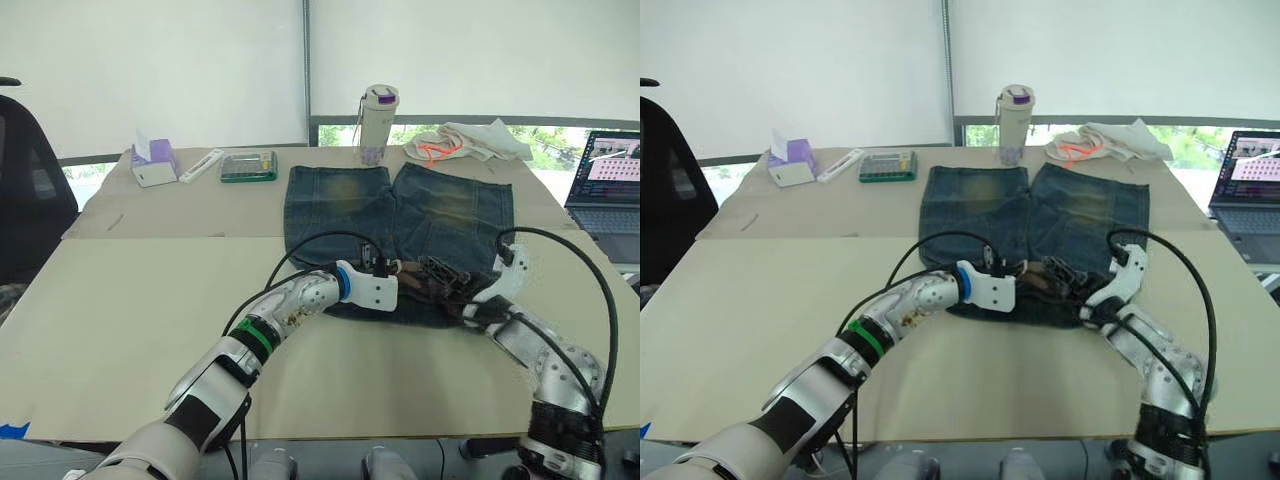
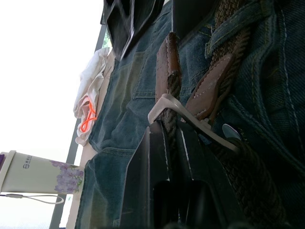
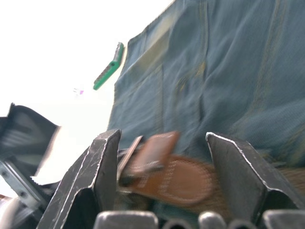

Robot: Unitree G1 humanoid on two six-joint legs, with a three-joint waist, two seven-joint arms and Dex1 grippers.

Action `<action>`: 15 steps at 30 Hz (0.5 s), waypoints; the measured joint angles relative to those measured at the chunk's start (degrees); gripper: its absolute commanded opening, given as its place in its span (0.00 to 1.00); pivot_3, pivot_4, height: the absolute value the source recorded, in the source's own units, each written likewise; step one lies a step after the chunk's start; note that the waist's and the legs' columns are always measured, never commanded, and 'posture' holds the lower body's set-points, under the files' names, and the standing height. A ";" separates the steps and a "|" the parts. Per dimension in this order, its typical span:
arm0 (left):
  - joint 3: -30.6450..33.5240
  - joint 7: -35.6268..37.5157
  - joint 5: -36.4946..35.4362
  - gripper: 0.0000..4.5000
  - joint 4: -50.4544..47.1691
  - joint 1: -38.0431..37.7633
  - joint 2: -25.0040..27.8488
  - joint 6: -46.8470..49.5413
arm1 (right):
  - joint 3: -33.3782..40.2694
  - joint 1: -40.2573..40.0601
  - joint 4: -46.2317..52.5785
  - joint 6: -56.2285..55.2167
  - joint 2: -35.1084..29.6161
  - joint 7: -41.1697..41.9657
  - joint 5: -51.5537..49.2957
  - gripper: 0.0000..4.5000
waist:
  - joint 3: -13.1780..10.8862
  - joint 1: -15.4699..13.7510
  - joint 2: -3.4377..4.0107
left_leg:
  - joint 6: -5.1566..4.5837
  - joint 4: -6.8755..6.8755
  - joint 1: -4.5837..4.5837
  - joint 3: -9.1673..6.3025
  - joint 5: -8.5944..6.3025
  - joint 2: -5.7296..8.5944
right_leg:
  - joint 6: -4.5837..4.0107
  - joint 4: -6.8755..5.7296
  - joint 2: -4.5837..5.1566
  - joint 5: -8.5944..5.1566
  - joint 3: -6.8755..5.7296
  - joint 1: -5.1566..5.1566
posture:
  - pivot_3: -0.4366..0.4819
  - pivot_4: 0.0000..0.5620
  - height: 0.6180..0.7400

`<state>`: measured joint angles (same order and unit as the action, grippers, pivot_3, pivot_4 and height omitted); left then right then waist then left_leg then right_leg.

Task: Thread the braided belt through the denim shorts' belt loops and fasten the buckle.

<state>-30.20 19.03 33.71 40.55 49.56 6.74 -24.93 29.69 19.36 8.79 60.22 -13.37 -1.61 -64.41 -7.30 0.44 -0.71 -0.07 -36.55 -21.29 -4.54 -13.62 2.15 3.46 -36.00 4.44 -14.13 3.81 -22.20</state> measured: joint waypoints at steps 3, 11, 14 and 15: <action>-0.01 -0.06 0.01 0.00 0.01 0.00 0.06 -0.04 | 0.25 0.05 -0.02 1.72 0.35 -4.45 -4.17 0.47 | 0.00 0.02 0.01 | -0.01 0.00 -0.01 0.03 -0.01 0.01 | 0.00 0.00 0.00 0.00 0.00 0.00 | 0.48 0.27 1.00; -0.33 -0.72 0.16 0.00 0.56 -0.01 0.15 -0.37 | 0.31 0.05 -0.02 1.57 0.37 -9.82 -9.16 0.02 | 0.01 0.30 0.01 | -0.03 0.00 -0.01 0.14 -0.01 -0.01 | 0.01 0.02 -0.03 0.00 -0.01 0.00 | 0.48 0.27 1.00; -0.33 -0.10 -0.14 0.00 0.76 -0.05 0.14 -0.45 | 0.06 -0.01 -0.02 1.44 0.37 -11.26 -10.18 0.02 | 0.01 0.31 0.01 | -0.03 0.00 -0.01 0.15 -0.02 -0.01 | 0.01 0.03 -0.03 0.00 -0.01 0.00 | 0.48 0.27 1.00; -0.26 1.14 -0.80 0.08 0.78 -0.09 0.16 -0.45 | -0.07 -0.10 -0.02 1.42 0.37 -11.53 -10.36 0.00 | 0.01 0.31 0.02 | -0.03 0.00 -0.01 0.16 -0.02 -0.01 | 0.01 0.04 -0.04 -0.01 -0.01 0.00 | 0.48 0.27 1.00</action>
<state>-30.46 20.17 32.90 41.33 49.47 6.90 -25.39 29.62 19.26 8.77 61.64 -13.00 -13.14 -74.77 -7.29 0.75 -0.70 -0.10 -36.55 -21.29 -4.38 -13.63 2.14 3.47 -35.96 4.41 -14.14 3.80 -22.21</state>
